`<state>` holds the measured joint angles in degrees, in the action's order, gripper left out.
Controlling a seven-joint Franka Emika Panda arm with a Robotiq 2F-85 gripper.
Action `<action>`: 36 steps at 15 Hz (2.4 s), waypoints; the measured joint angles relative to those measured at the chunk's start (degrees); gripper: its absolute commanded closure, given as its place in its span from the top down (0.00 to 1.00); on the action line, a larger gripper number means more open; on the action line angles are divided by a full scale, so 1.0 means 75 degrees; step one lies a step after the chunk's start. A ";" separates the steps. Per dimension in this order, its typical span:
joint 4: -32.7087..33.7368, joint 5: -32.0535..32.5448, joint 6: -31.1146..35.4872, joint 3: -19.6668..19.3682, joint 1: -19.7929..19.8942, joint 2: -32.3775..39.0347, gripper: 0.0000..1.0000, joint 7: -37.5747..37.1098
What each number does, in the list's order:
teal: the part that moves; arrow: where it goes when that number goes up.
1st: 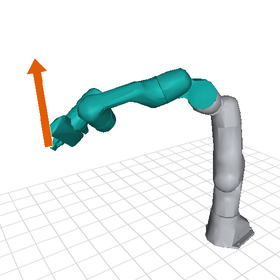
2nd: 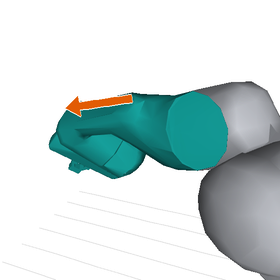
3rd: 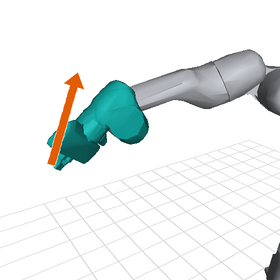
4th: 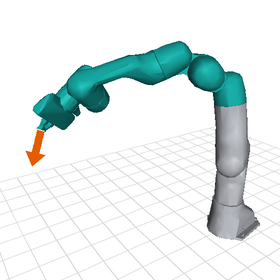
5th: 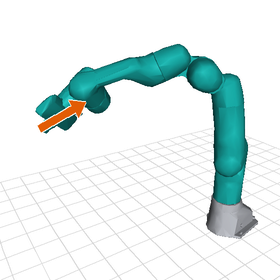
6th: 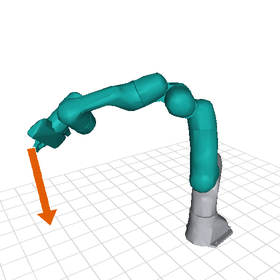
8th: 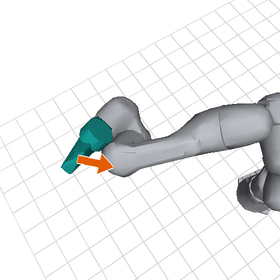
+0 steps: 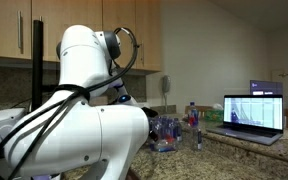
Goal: Put the water bottles upright
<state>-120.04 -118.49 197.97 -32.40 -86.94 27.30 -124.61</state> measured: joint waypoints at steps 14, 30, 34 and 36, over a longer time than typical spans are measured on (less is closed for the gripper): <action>0.0902 0.0013 0.0021 0.4727 0.5200 0.0419 1.00 0.1292; 0.1294 -0.0969 0.0000 0.2676 0.3975 0.0902 1.00 0.1365; 0.1250 -0.1454 0.0000 0.1908 0.3311 0.0998 0.75 0.1365; 0.1214 -0.1631 0.0003 0.1651 0.3057 0.1035 0.67 0.1365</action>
<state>-110.93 -130.72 197.98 -20.02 -64.01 35.06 -114.37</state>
